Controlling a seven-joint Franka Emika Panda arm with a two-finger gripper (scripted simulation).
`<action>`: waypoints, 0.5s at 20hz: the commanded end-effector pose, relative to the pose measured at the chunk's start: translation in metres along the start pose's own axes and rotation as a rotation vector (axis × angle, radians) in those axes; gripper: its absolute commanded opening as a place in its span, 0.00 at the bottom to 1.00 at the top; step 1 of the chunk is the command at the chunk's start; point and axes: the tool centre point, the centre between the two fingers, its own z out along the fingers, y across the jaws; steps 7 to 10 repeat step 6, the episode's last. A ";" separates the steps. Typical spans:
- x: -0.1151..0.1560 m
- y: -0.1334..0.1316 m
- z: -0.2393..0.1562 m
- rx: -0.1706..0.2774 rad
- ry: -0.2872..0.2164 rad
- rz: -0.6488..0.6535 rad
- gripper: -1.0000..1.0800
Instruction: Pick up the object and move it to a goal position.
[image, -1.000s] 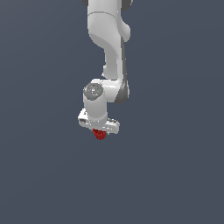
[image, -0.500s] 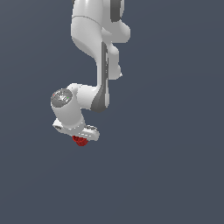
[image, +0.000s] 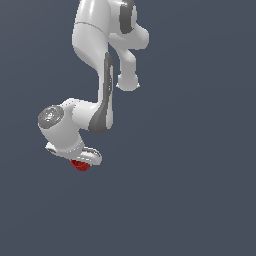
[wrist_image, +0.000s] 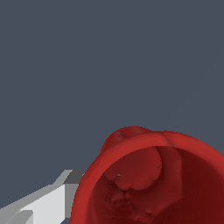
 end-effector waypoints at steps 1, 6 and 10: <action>0.005 0.004 -0.002 0.000 0.002 -0.001 0.00; 0.007 0.008 -0.002 0.000 0.002 0.000 0.00; 0.007 0.008 -0.002 0.000 0.002 0.000 0.00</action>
